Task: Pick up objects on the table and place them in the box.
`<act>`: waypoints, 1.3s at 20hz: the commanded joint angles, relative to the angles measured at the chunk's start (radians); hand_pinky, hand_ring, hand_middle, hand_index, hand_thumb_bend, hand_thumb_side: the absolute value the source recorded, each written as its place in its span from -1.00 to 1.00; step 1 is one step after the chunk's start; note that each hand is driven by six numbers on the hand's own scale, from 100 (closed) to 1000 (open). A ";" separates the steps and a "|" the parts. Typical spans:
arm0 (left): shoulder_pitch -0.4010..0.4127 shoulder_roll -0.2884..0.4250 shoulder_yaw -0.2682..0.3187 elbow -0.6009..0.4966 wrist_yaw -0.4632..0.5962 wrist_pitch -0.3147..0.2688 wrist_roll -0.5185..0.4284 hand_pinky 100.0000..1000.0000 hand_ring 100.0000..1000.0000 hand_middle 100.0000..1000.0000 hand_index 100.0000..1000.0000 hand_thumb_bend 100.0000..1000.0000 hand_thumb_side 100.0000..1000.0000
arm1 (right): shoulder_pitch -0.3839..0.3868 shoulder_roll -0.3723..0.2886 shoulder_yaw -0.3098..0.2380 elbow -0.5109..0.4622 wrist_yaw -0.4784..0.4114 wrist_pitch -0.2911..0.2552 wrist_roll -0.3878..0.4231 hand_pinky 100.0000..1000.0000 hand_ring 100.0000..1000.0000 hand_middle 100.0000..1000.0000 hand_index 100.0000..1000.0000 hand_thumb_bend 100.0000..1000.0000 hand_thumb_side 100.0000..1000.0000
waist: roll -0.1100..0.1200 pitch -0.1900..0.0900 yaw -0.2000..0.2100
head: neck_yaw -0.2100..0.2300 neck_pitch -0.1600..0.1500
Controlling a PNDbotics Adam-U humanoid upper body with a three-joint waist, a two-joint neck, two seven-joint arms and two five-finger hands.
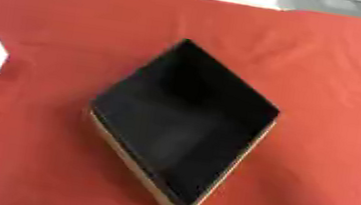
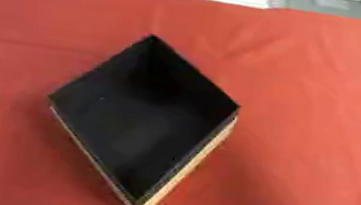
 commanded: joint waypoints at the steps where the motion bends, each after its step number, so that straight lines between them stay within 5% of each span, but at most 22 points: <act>1: -0.014 0.025 0.006 -0.004 -0.004 -0.002 -0.002 0.50 0.70 0.76 0.81 -0.35 -0.90 | -0.009 -0.011 -0.006 -0.017 0.005 -0.002 0.004 0.57 0.24 0.03 0.56 -1.00 0.26 | 0.005 -0.023 -0.004 | 0.001 0.010; 26: -0.031 0.027 -0.017 0.023 0.006 -0.017 -0.040 0.51 0.71 0.76 0.88 -0.21 -0.80 | -0.011 -0.010 -0.002 -0.017 0.008 0.000 0.009 0.57 0.24 0.03 0.56 -1.00 0.26 | 0.008 -0.026 -0.016 | 0.063 0.034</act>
